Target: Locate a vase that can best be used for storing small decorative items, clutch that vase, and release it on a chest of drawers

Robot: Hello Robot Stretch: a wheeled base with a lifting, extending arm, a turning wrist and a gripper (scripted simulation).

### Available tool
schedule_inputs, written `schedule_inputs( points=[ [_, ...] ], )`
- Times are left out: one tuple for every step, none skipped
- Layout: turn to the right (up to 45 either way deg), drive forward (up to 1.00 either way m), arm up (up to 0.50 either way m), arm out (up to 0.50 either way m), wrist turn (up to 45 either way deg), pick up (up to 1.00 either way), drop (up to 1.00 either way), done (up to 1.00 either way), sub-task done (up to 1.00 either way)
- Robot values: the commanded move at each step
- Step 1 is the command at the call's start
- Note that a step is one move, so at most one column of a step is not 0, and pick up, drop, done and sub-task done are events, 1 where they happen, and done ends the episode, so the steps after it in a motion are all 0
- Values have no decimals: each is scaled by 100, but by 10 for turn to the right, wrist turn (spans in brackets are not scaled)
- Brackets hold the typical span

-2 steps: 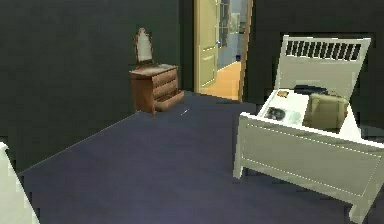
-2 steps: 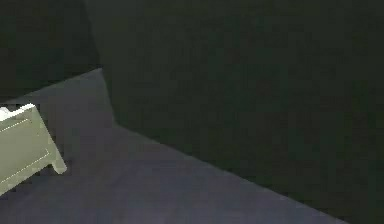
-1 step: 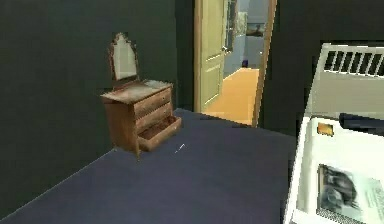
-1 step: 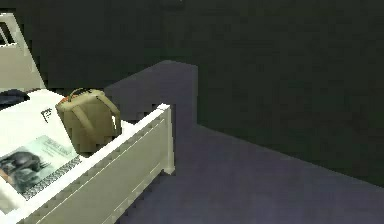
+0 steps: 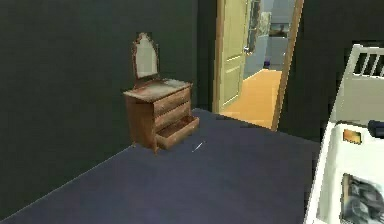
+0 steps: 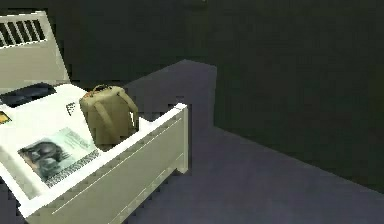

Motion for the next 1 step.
schedule_inputs(
  points=[
    [0,60,0,0,0,0,0,0,0]
  ],
)
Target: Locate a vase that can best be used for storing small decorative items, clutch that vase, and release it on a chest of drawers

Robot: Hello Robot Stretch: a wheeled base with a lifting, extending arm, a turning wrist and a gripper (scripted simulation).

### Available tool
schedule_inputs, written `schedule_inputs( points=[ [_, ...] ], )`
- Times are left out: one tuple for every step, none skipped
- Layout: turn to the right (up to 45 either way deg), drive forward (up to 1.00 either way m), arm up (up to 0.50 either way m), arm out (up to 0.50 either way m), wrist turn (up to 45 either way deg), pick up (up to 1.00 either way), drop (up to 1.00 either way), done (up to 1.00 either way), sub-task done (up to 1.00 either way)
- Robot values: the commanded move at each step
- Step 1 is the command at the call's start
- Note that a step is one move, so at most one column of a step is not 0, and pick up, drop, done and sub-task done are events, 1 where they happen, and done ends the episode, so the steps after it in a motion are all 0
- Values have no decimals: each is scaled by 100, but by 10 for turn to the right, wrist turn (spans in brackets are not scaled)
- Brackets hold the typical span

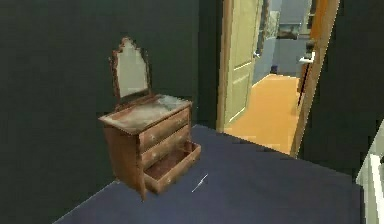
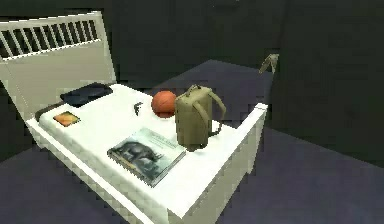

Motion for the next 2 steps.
schedule_inputs(
  points=[
    [180,0,0,0,0,0,0,0,0],
    [0,100,0,0,0,0,0,0,0]
  ],
)
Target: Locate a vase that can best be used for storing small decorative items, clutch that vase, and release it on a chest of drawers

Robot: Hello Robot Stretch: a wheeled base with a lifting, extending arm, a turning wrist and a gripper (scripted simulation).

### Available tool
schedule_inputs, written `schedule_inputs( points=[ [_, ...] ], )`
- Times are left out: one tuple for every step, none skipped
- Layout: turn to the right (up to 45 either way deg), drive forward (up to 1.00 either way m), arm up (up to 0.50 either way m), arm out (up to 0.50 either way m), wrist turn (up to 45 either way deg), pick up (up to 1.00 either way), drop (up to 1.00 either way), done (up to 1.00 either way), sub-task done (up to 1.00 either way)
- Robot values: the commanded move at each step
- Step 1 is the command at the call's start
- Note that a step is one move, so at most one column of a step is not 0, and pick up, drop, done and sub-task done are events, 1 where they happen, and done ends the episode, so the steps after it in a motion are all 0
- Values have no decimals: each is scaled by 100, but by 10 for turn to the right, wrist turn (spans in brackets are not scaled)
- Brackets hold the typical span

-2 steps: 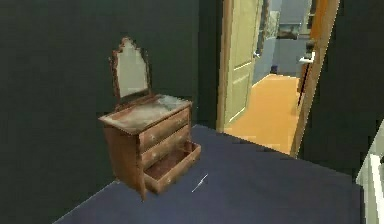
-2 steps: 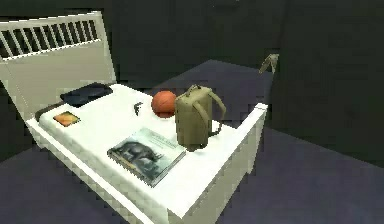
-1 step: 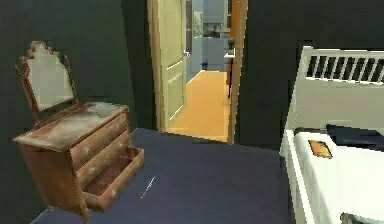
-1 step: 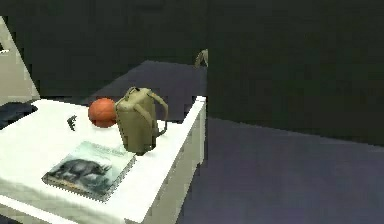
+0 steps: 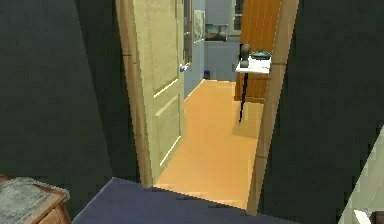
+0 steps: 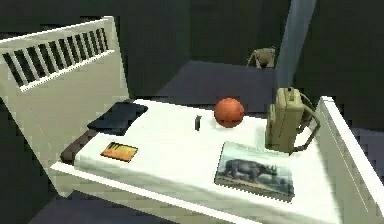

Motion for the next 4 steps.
schedule_inputs(
  points=[
    [30,0,0,0,0,0,0,0,0],
    [120,0,0,0,0,0,0,0,0],
    [0,75,0,0,0,0,0,0,0],
    [-420,0,0,0,0,0,0,0,0]
  ],
)
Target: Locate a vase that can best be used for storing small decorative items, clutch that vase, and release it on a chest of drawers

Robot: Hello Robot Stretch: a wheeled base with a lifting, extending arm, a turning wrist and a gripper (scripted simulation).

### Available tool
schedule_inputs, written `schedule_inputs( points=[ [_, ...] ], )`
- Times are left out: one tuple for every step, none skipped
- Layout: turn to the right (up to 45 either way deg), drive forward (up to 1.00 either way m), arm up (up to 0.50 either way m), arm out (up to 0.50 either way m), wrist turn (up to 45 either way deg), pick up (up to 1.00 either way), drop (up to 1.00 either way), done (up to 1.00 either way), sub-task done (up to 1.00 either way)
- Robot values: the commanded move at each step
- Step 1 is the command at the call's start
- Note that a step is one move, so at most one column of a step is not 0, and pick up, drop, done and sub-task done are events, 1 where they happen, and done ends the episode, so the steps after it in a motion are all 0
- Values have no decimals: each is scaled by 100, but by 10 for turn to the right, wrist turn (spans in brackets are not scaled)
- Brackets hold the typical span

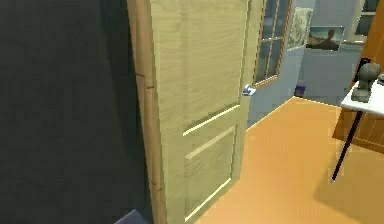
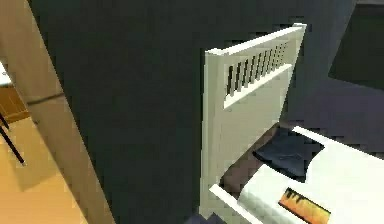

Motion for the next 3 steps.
schedule_inputs(
  points=[
    [0,55,0,0,0,0,0,0,0],
    [360,0,0,0,0,0,0,0,0],
    [0,100,0,0,0,0,0,0,0]
  ],
)
